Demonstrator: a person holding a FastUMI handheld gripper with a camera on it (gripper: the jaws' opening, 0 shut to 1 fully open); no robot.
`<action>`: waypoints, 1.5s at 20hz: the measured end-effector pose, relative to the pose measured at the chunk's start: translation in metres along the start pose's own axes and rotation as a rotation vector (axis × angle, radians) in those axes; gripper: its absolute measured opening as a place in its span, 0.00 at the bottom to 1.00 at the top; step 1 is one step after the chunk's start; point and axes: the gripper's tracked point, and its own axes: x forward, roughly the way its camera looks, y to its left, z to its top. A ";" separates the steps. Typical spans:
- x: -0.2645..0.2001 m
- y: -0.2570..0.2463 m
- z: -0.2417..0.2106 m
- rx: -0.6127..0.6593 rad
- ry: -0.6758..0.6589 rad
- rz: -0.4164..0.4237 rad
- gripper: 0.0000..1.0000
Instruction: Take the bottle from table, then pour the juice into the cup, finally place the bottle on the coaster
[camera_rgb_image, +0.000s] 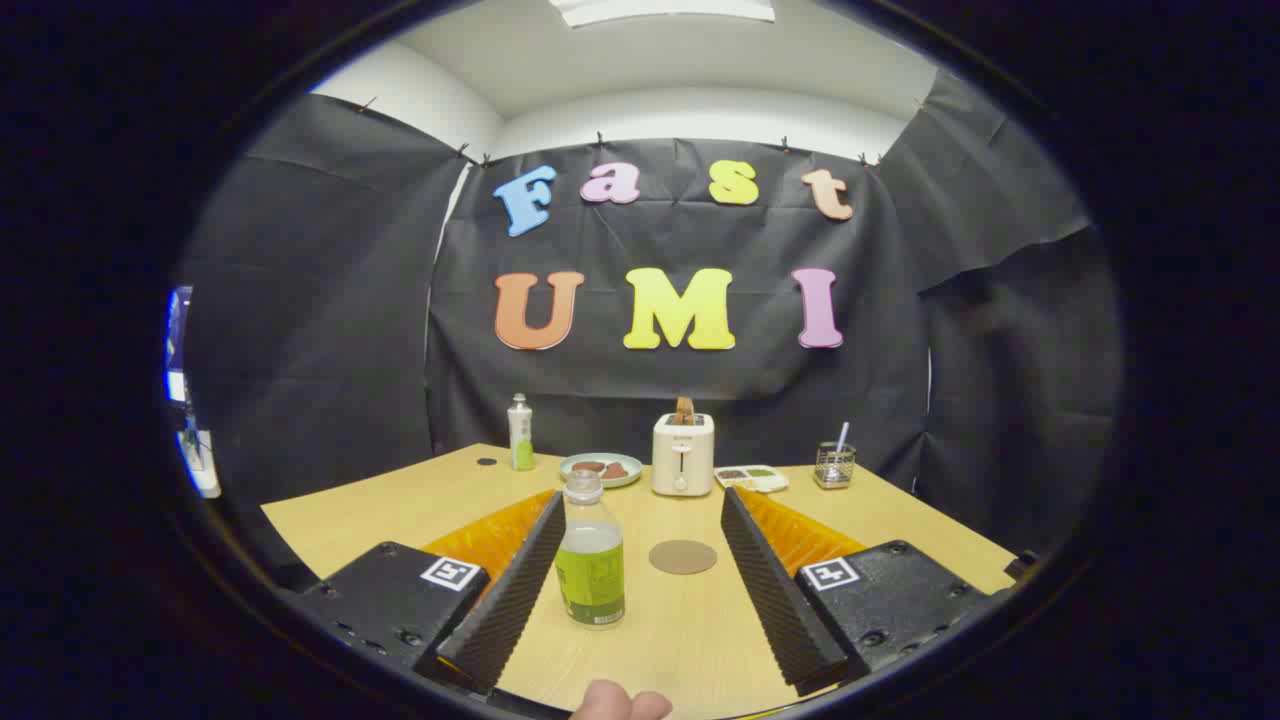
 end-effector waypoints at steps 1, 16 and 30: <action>0.000 -0.001 0.000 0.002 0.002 -0.001 1.00; 0.001 0.002 -0.004 0.009 0.002 -0.004 1.00; 0.010 0.003 -0.017 0.004 0.030 -0.016 1.00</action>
